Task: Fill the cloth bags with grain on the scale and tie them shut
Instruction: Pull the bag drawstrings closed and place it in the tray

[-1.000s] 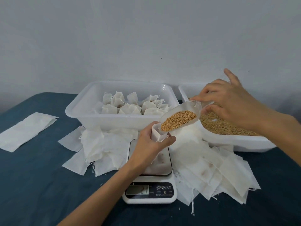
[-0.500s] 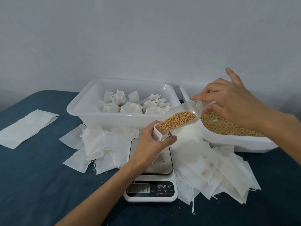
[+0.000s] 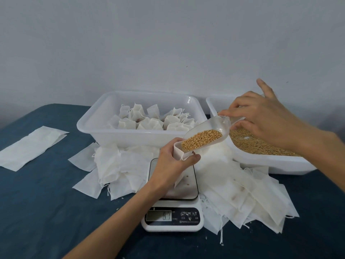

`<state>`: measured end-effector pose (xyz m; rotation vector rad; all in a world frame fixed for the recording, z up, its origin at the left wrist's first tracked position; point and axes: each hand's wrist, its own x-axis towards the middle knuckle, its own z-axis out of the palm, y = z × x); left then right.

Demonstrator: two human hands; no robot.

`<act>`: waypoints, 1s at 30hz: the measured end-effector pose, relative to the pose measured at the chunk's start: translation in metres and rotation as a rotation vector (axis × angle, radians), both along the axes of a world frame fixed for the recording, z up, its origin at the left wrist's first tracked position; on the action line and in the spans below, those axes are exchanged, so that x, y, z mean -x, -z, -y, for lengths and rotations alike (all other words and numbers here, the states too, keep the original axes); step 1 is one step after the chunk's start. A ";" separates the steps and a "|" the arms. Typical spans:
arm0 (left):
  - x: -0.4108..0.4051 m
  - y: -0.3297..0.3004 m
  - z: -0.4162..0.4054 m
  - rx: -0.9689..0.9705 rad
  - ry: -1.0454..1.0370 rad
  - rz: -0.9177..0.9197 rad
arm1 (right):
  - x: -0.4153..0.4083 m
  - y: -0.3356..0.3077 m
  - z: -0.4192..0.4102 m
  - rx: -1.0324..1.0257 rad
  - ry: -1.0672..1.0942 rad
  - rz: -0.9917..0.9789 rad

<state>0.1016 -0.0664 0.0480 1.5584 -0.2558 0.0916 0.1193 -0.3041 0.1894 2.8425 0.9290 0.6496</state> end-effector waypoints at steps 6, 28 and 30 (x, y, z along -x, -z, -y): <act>-0.001 0.001 0.000 -0.002 0.004 -0.004 | 0.000 0.001 -0.001 -0.003 -0.002 0.007; -0.001 0.000 0.000 0.019 -0.013 -0.029 | 0.002 0.000 -0.003 -0.003 -0.001 0.025; -0.001 0.000 0.000 0.017 -0.010 -0.023 | 0.002 0.000 -0.004 -0.001 -0.003 0.033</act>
